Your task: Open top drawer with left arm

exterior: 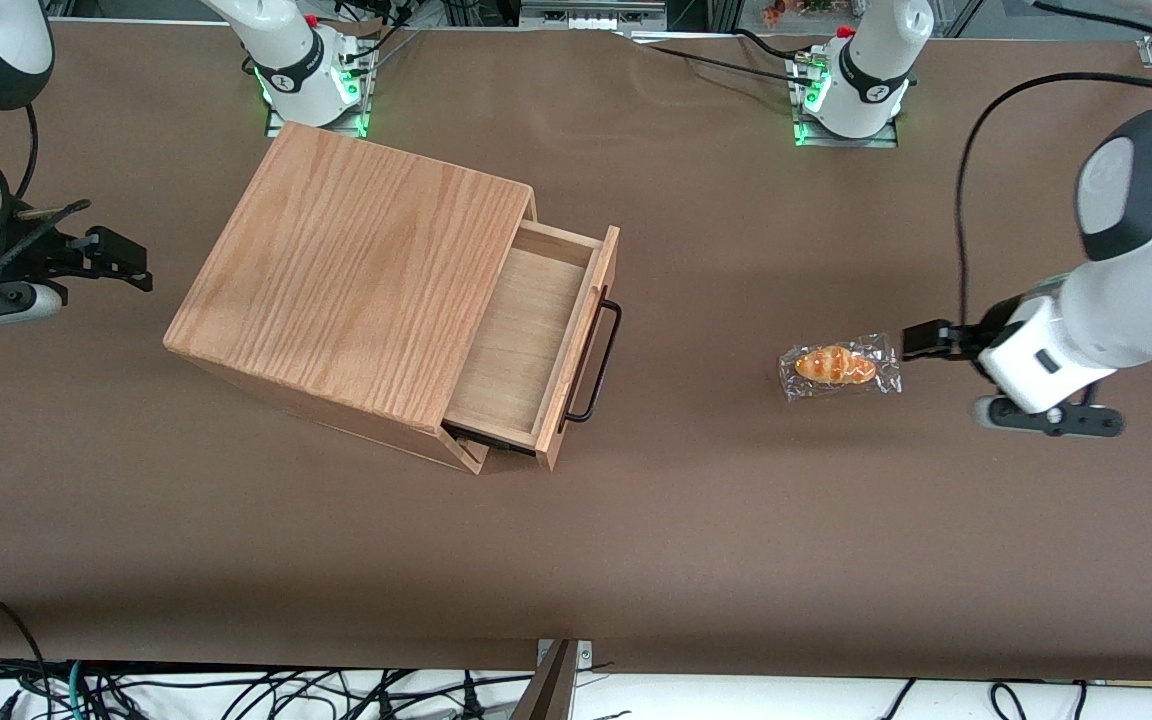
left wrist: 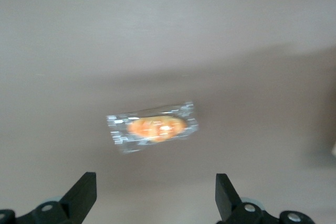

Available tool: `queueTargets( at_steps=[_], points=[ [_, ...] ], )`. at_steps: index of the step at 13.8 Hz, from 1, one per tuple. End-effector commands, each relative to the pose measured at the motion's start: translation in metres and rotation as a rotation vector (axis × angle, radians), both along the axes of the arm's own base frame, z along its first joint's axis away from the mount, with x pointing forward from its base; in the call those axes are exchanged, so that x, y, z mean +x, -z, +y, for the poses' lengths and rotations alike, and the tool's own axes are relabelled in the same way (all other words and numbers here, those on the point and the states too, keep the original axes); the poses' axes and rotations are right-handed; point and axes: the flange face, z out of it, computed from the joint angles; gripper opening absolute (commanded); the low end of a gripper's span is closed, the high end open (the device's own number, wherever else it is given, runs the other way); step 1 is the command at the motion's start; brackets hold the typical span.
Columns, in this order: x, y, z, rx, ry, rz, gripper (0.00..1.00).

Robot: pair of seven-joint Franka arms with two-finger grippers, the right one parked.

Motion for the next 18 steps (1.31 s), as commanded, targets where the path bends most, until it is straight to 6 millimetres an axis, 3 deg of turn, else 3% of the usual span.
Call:
queueTargets(
  at_steps=[1, 6, 11, 13, 18],
  points=[
    [-0.026, -0.024, 0.021, 0.09, 0.055, -0.032, 1.0],
    [-0.083, -0.069, 0.044, 0.057, 0.015, -0.124, 1.0],
    [-0.11, -0.103, 0.046, -0.016, 0.034, -0.131, 1.0],
    [-0.112, -0.103, 0.047, -0.017, 0.135, -0.124, 1.0],
    [-0.113, -0.1, 0.054, -0.019, 0.137, -0.113, 1.0]
  ],
)
